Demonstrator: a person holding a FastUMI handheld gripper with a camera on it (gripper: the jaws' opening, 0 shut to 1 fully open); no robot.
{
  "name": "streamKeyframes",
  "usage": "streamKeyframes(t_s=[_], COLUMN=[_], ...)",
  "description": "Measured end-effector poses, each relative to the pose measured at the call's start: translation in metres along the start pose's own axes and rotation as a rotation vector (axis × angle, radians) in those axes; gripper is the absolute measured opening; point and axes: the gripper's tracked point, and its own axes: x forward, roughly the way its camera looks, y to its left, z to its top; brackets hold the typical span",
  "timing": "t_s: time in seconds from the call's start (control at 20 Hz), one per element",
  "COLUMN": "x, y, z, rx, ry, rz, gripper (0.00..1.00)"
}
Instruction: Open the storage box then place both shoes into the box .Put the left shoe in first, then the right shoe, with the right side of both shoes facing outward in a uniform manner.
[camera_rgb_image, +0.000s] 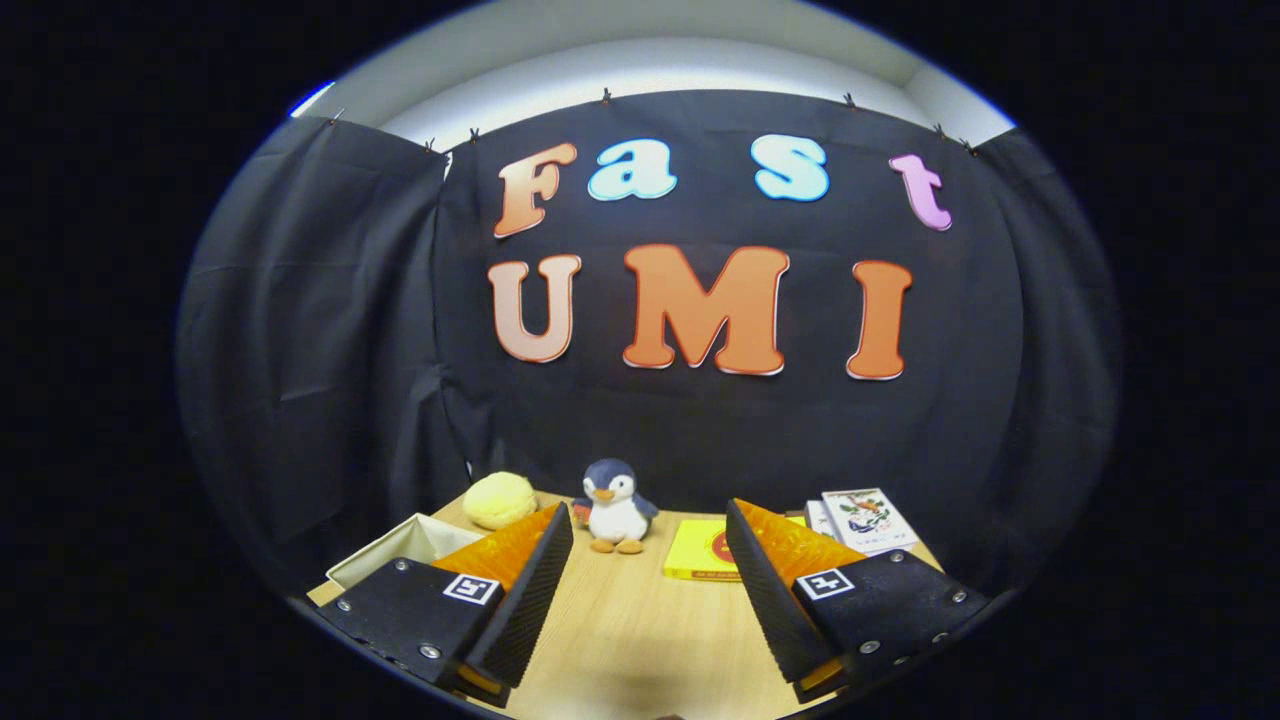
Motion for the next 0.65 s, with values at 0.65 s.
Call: streamKeyframes(t_s=[0.65], x=[-0.034], y=[-0.067], z=[0.037], rx=[-0.031], ry=[-0.188], rz=[-0.078], gripper=[0.93])
